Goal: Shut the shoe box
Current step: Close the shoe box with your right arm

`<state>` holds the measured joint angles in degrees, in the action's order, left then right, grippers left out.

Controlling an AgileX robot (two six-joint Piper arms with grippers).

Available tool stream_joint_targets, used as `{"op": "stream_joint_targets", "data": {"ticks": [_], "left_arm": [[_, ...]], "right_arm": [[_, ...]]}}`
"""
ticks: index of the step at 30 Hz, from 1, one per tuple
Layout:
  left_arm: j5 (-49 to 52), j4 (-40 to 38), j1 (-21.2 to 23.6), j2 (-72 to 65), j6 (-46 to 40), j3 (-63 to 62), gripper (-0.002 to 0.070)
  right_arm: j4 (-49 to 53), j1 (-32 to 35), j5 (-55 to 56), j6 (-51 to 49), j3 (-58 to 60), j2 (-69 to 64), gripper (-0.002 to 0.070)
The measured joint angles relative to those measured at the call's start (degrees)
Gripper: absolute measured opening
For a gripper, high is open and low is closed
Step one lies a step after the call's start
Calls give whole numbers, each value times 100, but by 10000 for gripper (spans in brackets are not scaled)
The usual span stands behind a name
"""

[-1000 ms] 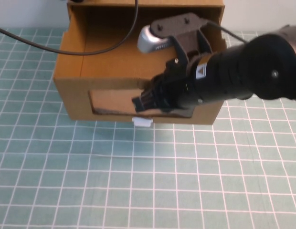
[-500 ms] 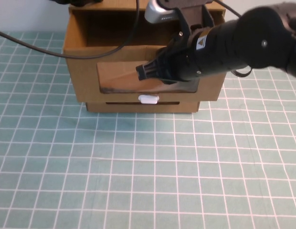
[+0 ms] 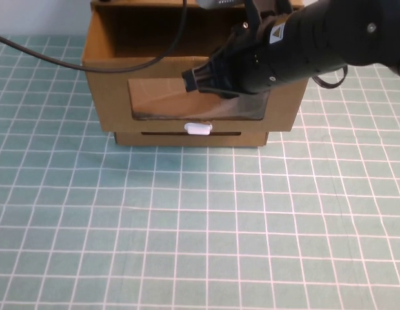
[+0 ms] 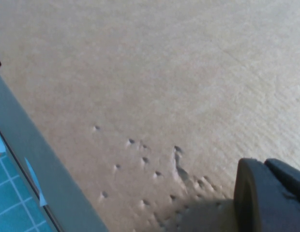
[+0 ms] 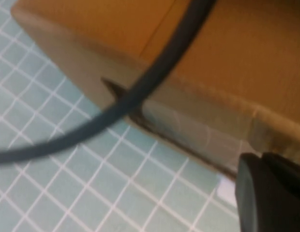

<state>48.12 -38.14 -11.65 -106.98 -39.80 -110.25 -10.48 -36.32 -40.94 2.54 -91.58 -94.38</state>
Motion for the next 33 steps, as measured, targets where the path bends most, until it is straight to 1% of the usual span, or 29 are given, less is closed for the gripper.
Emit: {"op": "stream_joint_targets", "data": {"ticks": [11, 25, 33], "left_arm": [[0, -11, 0, 0, 10, 0, -5], [27, -25, 0, 0, 10, -12, -5], [27, -25, 0, 0, 10, -12, -5]], "right_arm": [[-50, 47, 1035, 0, -9, -177, -11], [-302, 440, 2140, 0, -177, -732, -13], [-372, 524, 2349, 0, -574, -1160, -13]]}}
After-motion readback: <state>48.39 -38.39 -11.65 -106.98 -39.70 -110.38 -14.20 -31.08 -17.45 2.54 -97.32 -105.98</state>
